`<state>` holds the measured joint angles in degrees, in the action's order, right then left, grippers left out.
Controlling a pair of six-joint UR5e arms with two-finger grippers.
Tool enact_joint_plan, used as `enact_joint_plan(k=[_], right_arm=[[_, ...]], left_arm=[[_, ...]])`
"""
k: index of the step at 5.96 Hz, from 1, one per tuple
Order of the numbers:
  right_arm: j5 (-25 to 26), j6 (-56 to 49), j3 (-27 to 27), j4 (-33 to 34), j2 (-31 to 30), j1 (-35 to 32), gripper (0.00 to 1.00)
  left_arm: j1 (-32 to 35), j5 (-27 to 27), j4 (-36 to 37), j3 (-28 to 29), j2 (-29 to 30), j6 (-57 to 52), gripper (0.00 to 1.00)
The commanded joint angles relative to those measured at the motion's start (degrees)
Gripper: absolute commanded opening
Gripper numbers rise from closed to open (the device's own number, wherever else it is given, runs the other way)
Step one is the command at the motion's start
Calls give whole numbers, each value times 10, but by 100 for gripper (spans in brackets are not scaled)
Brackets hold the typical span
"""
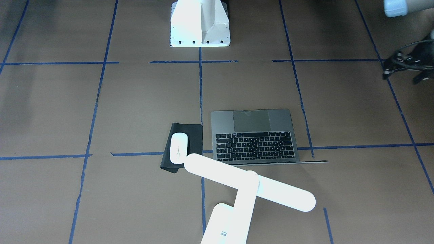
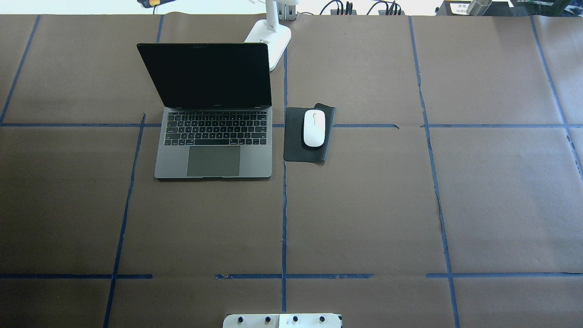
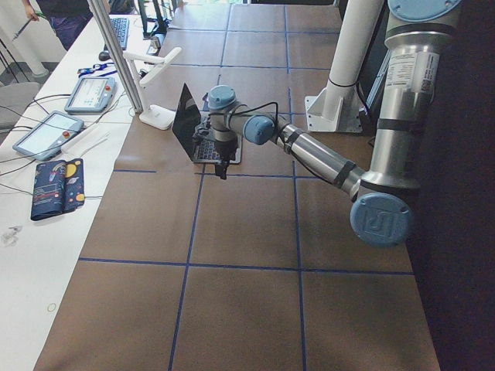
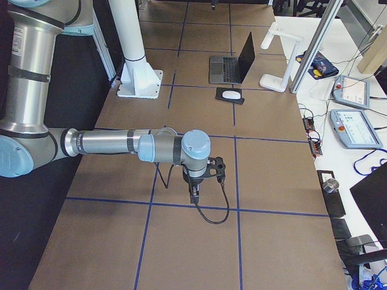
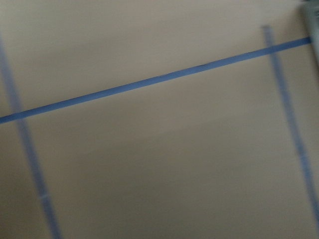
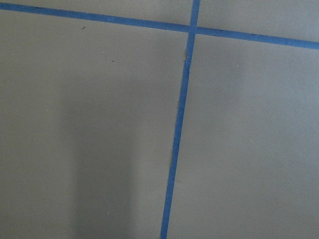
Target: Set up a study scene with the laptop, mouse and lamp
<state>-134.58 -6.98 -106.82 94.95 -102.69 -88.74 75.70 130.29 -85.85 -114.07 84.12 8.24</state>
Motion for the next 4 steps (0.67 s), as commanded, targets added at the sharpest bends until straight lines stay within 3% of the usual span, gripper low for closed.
enact_joint_plan(k=[1,3,4], right_arm=[[-1,0,0,0,5,1,100],[-1,0,0,0,6,1,100],[-1,0,0,0,5,1,100]], left_arm=[[57,16,-5,1,-71,-37,100],[114,17,-5,36,-84,-144,100],[130,17,-4,30,-89,-147,100]])
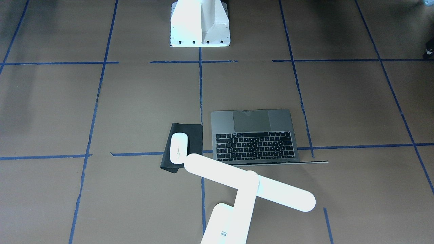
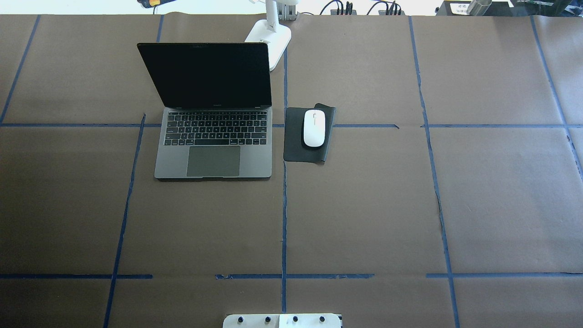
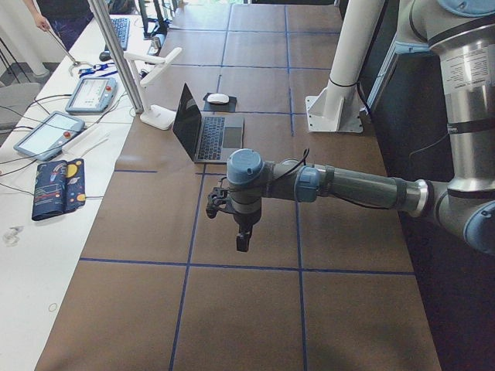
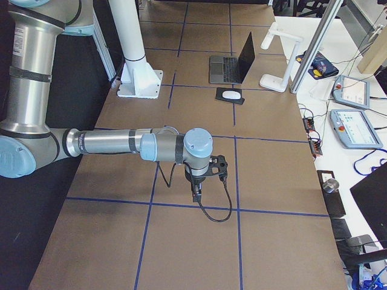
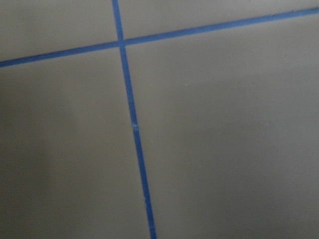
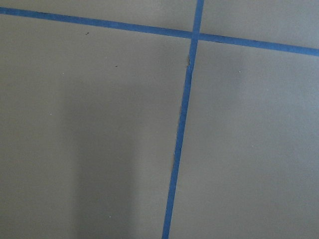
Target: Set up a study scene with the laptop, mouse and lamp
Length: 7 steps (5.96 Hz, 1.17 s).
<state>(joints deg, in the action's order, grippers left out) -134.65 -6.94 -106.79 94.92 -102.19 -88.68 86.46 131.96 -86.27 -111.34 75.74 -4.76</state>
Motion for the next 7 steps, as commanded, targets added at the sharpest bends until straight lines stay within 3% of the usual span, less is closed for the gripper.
enact_joint_plan(k=[1,2,4,5,7], right_arm=[[-1,0,0,0,0,0,100],[0,0,1,0,1,1,100],[-1,0,1,0,1,1,100],[-1,0,1,0,0,1,100],[-1,0,1,0,0,1,100]], left_arm=[[28,2,-3,8,-8,-22,100],[84,141,-7,39,-14,-19,100],[86,128,-56,72,-16,-22,100],[85,50,-53,68,-13,-21,100],[84,28,-51,68,-29,-21,100]])
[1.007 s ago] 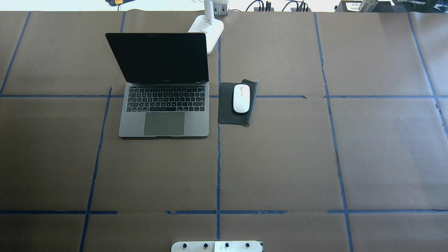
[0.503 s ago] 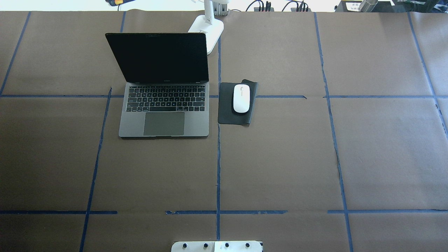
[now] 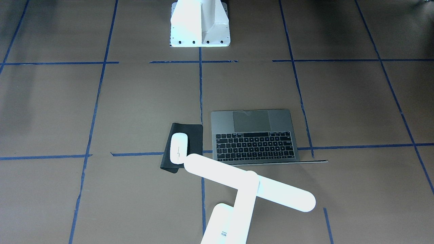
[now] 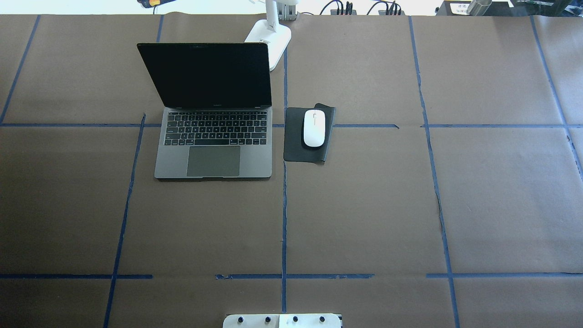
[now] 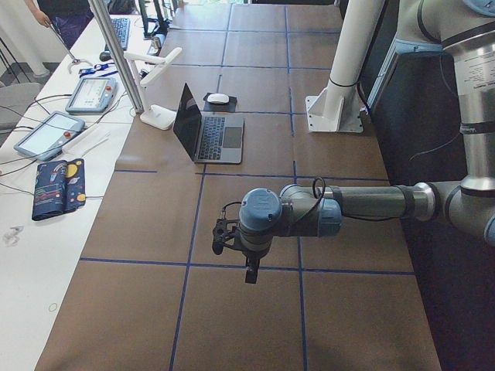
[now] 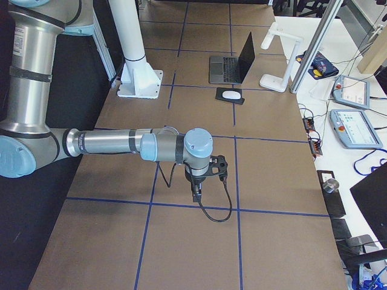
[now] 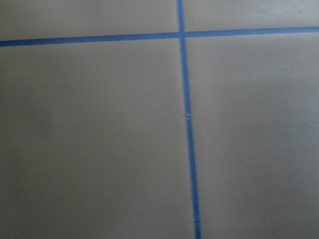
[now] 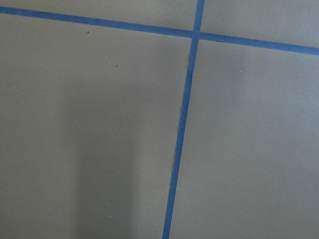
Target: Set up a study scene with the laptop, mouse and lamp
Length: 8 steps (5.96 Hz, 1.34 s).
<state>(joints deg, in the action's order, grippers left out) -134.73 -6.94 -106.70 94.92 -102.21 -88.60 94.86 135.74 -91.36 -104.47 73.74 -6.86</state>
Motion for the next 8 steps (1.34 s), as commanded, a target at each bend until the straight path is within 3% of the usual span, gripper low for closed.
enact_joint_plan(k=[1,8], right_arm=[[0,0,0,0,0,0,100],[0,0,0,0,0,1,100]], left_arm=[[0,-9,-5,-2,-14,-2,100],[-8,-11,-7,-11,-11,-4,100]])
